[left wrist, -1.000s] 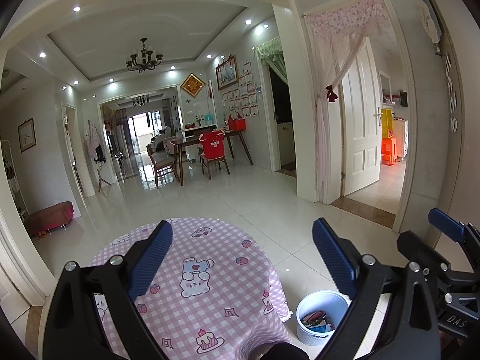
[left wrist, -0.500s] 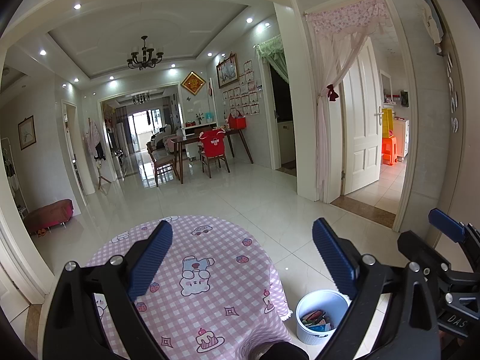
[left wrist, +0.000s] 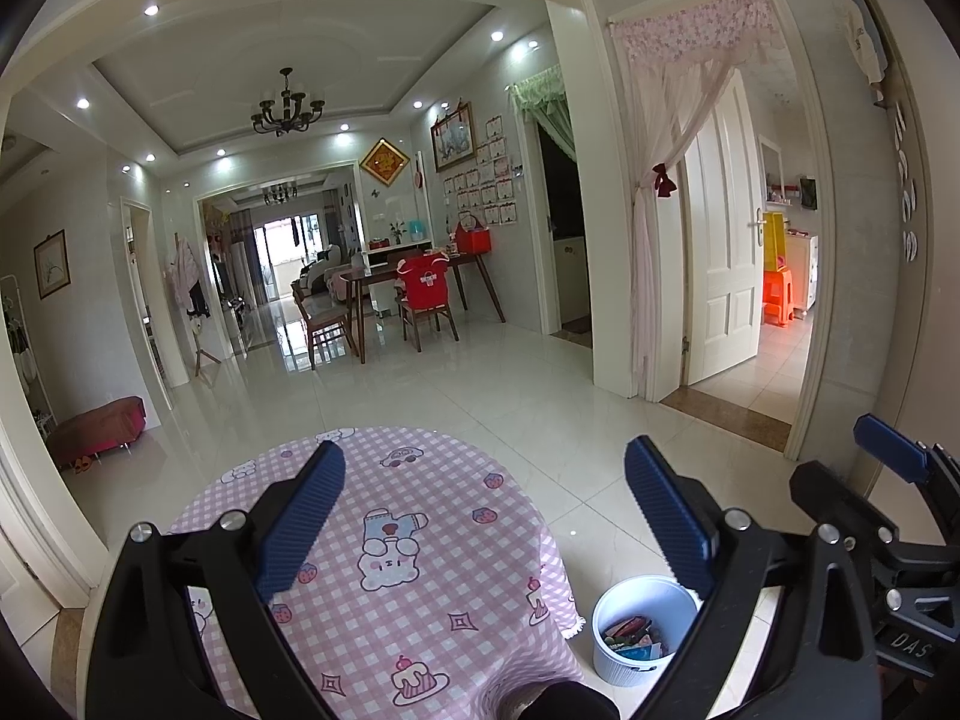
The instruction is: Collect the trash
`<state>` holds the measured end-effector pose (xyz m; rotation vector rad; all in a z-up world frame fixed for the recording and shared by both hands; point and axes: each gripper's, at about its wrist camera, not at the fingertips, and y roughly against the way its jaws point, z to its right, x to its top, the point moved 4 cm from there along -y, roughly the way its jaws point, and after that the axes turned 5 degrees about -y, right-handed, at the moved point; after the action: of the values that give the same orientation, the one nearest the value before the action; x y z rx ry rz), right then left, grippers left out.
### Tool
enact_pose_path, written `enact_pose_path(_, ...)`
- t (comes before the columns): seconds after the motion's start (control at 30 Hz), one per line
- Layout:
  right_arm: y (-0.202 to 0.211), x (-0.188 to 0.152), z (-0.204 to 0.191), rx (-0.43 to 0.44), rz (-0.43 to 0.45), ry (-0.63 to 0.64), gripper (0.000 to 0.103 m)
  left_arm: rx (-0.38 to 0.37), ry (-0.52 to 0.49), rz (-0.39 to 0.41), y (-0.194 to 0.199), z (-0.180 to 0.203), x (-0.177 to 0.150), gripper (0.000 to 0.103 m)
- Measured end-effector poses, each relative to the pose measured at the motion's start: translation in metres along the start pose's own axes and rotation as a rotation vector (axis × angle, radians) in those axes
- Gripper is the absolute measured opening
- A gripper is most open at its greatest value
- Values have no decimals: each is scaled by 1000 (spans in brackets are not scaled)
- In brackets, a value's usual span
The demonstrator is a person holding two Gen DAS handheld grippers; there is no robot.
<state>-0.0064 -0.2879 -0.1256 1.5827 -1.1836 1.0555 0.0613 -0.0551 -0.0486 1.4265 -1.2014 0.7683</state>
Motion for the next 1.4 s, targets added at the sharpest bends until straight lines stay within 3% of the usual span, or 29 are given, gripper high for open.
enact_pose_path(1.4, -37, -14, 2, -15, -69, -6, 87, -23, 15, -55, -26, -5, -27, 93)
